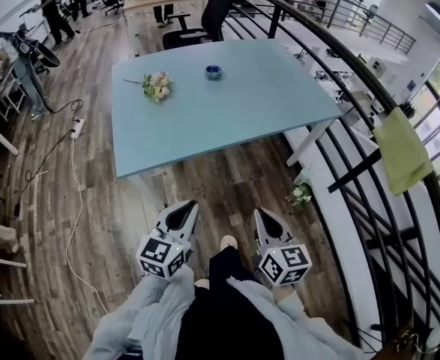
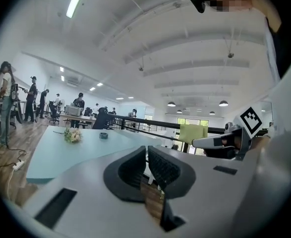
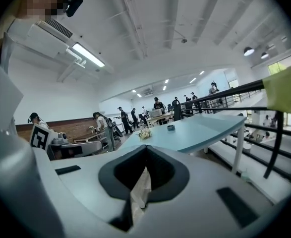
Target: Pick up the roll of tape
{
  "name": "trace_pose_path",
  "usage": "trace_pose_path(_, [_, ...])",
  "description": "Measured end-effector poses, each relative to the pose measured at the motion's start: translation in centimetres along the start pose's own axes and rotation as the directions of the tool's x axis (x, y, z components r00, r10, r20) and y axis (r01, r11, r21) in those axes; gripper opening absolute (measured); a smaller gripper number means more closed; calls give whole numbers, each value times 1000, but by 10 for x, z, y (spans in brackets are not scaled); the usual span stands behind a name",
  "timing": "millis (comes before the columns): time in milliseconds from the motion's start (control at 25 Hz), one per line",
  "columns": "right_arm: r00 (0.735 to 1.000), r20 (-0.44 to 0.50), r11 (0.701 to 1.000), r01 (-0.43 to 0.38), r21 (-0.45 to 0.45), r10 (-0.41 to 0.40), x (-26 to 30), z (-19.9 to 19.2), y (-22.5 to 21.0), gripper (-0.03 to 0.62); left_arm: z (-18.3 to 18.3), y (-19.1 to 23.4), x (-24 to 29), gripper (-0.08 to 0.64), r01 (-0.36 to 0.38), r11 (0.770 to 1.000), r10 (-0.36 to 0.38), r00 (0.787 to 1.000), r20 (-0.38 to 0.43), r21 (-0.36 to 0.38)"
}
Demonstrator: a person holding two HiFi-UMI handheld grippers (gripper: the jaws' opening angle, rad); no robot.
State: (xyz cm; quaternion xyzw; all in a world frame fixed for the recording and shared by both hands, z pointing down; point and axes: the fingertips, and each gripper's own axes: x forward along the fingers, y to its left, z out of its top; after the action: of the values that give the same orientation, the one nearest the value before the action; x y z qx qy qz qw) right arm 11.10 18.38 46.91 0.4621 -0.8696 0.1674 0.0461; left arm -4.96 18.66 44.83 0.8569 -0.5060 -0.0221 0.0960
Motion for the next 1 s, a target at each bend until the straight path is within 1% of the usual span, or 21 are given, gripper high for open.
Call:
trace_pose_path(240, [1000, -13, 1000, -23, 12, 23, 36, 8, -41, 8, 5, 11, 44, 26, -27, 1000, 27, 1000, 15, 5])
trace_pose_path(400, [999, -28, 999, -42, 6, 43, 60, 12, -62, 8, 5, 25, 70, 26, -63, 998, 63, 998, 16, 6])
trace_pose_path(640, [998, -22, 998, -58, -2, 58, 78, 30, -95, 8, 13, 29, 108, 26, -84, 996, 84, 996, 32, 0])
trace_pose_path(800, [998, -24, 998, -65, 3, 65, 88, 38, -116, 8, 14, 27, 132, 26, -92, 996, 91, 995, 35, 23])
trace_pose_path(920, [996, -22, 996, -86, 15, 87, 95, 42, -127, 8, 16, 32, 142, 26, -119, 992, 117, 992, 48, 46])
trace_pose_path(1000, [995, -22, 995, -98, 20, 99, 97, 43, -133, 8, 16, 36, 144, 26, -142, 989, 139, 989, 59, 45])
